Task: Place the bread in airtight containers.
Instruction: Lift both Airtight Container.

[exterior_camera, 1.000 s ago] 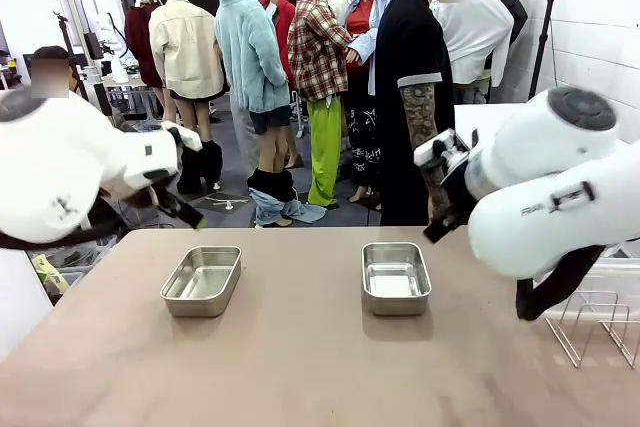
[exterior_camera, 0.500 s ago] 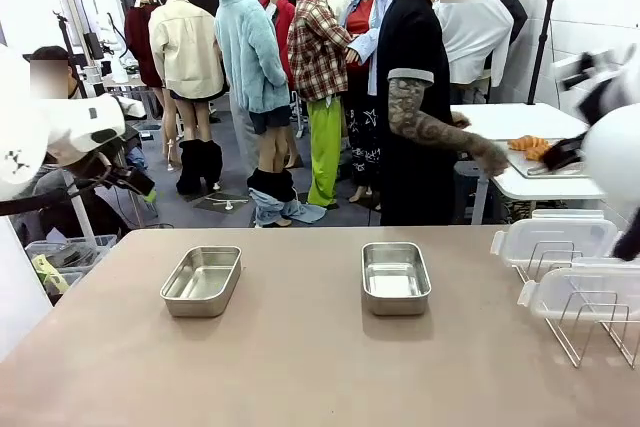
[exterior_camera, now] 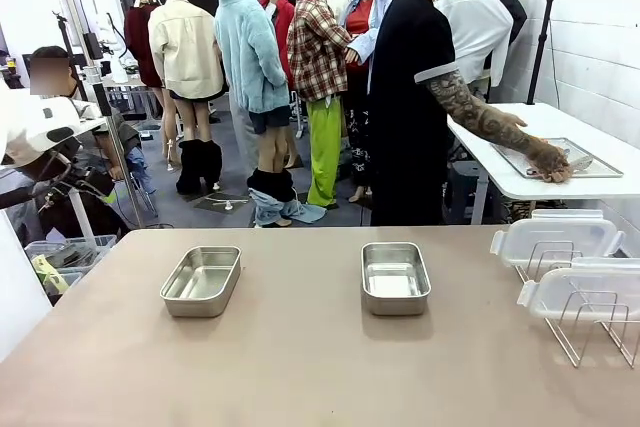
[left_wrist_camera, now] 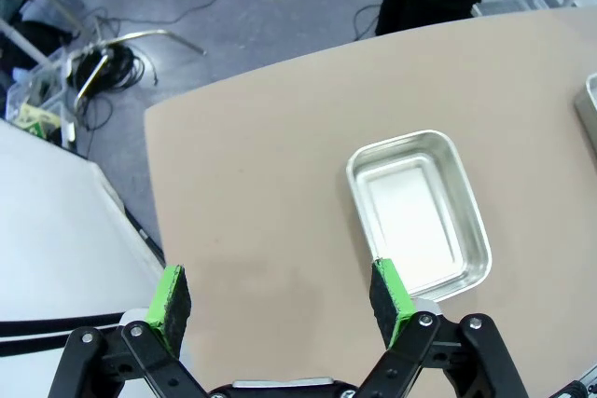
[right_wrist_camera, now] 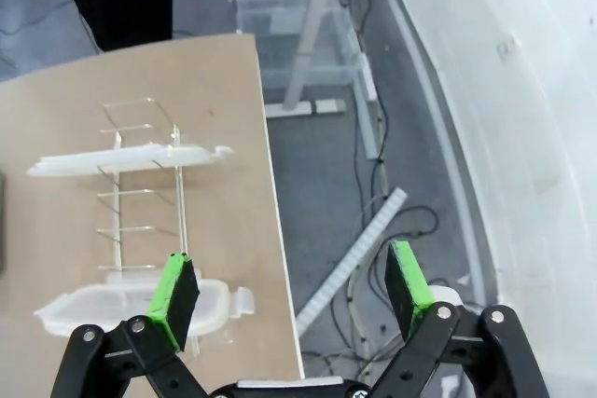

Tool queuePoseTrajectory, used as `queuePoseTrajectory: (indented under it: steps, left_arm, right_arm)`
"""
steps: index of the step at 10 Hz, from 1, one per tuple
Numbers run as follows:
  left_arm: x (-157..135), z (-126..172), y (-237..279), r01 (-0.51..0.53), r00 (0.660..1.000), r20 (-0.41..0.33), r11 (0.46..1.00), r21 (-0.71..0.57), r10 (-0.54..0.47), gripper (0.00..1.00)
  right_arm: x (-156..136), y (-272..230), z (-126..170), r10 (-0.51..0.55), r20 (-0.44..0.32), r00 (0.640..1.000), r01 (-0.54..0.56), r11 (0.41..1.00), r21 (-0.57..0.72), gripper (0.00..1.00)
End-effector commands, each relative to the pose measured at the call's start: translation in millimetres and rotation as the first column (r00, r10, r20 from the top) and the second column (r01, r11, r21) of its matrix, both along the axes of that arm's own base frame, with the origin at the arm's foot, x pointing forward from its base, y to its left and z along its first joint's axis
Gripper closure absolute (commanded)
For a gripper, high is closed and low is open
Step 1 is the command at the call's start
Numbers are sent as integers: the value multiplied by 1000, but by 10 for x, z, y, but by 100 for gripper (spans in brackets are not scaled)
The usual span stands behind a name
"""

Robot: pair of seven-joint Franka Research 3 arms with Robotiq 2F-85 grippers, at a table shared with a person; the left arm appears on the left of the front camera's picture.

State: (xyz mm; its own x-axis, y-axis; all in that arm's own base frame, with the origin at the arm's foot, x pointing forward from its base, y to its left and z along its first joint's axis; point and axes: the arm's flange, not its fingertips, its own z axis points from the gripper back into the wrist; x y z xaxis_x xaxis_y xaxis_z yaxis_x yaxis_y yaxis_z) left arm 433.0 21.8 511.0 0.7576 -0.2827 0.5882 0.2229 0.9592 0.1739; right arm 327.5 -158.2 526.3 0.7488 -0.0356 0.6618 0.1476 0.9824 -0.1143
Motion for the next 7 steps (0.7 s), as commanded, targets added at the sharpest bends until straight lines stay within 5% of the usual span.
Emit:
queuePoseTrajectory:
  steps: [1, 7]
  left_arm:
    - [9, 7, -57, 10, 1000, 6, 1000, -6, -10, 0]
    - [9, 7, -57, 10, 1000, 6, 1000, -6, -10, 0]
  right_arm:
    - [-30, 91, 115, 14, 23, 1000, -14, 1000, -19, 0]
    - [-30, 91, 115, 14, 23, 1000, -14, 1000, -19, 0]
